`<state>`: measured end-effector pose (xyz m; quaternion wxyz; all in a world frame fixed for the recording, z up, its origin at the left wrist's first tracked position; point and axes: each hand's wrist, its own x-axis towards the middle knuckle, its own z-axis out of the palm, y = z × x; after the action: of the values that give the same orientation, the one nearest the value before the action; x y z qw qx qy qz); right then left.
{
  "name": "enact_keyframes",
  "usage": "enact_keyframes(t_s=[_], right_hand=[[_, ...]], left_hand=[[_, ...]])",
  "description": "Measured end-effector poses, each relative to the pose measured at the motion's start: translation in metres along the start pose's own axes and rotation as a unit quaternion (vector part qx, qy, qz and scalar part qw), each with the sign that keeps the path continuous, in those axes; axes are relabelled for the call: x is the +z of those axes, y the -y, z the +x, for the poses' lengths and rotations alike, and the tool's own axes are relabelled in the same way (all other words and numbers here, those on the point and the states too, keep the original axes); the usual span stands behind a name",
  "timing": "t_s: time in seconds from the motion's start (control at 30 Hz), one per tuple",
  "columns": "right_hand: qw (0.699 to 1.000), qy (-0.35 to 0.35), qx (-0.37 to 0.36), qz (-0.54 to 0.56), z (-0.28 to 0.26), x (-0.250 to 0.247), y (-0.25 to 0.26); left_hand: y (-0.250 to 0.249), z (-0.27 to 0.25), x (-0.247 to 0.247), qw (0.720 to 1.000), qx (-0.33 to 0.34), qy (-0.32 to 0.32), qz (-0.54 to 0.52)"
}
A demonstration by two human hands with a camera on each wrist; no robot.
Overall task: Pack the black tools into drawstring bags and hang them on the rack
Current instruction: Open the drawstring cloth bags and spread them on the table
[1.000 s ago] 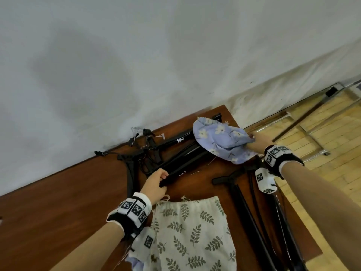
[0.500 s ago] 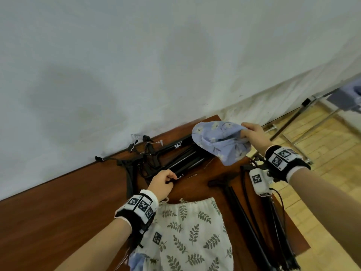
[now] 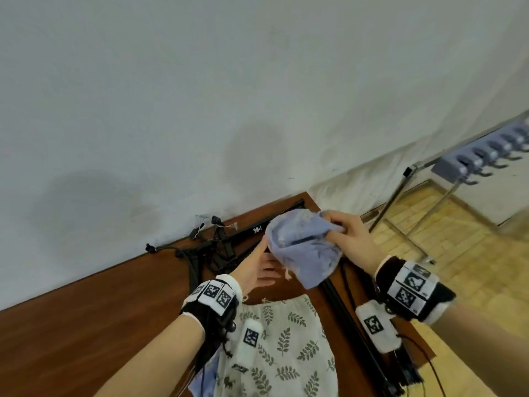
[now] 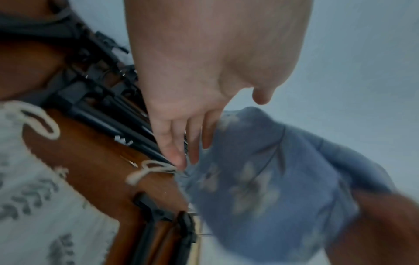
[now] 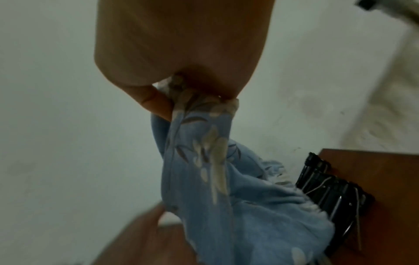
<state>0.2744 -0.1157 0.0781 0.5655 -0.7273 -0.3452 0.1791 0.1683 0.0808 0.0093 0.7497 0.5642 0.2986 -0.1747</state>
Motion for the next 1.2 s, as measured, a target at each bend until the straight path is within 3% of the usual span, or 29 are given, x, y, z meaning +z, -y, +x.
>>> enact_keyframes(t_s=[0.13,0.27,0.33,0.43,0.53,0.6,0.7,0.77,0.83,0.9,1.0,1.03,1.1,1.17,1.2], right_hand=[[0.972,0.123,-0.088,-0.179,-0.043,0.028,0.002],[0.893,0.217,-0.111,-0.378,-0.067,0.039,-0.023],[0.863,0.25,-0.064,-0.434,-0.077,0.044,-0.036],[0.846,0.3,0.062,-0.437,-0.084,0.046,-0.05],[0.874,0.261,0.149,-0.383,-0.072,0.042,-0.056],[0.907,0.172,0.166,-0.346,-0.057,0.039,-0.05],[0.968,0.042,0.189,-0.159,-0.032,0.039,-0.033],[0.971,0.046,0.232,0.023,-0.016,0.043,-0.025],[0.948,0.08,0.282,0.121,-0.006,0.051,-0.017],[0.958,0.113,0.262,0.037,-0.003,0.061,-0.01],[0.967,0.157,0.191,-0.067,-0.003,0.072,-0.012],[0.969,0.162,0.175,-0.065,-0.004,0.074,-0.011],[0.978,0.151,0.138,-0.051,-0.006,0.076,-0.006],[0.986,0.124,0.103,-0.043,-0.006,0.076,0.002],[0.988,0.12,0.089,-0.047,-0.006,0.076,0.008]], left_hand=[[-0.007,-0.008,0.007,0.99,0.063,0.009,-0.126],[-0.004,-0.008,0.004,0.982,0.106,-0.036,-0.151],[-0.005,-0.014,0.002,0.977,0.133,-0.059,-0.159],[-0.009,-0.026,-0.002,0.973,0.14,-0.011,-0.181],[-0.007,-0.034,-0.012,0.972,0.141,-0.022,-0.186],[-0.002,-0.037,-0.017,0.977,0.143,-0.054,-0.152],[0.008,-0.048,-0.019,0.982,0.166,-0.062,-0.065],[0.017,-0.057,-0.017,0.979,0.193,-0.036,0.058],[0.026,-0.065,-0.014,0.952,0.21,0.004,0.223],[0.033,-0.071,-0.011,0.914,0.198,0.034,0.351],[0.032,-0.08,-0.013,0.875,0.156,0.095,0.449],[0.027,-0.084,-0.016,0.872,0.142,0.1,0.458],[0.015,-0.09,-0.026,0.892,0.115,0.069,0.431],[0.004,-0.091,-0.038,0.907,0.103,0.006,0.409],[0.0,-0.089,-0.044,0.896,0.122,-0.034,0.426]])
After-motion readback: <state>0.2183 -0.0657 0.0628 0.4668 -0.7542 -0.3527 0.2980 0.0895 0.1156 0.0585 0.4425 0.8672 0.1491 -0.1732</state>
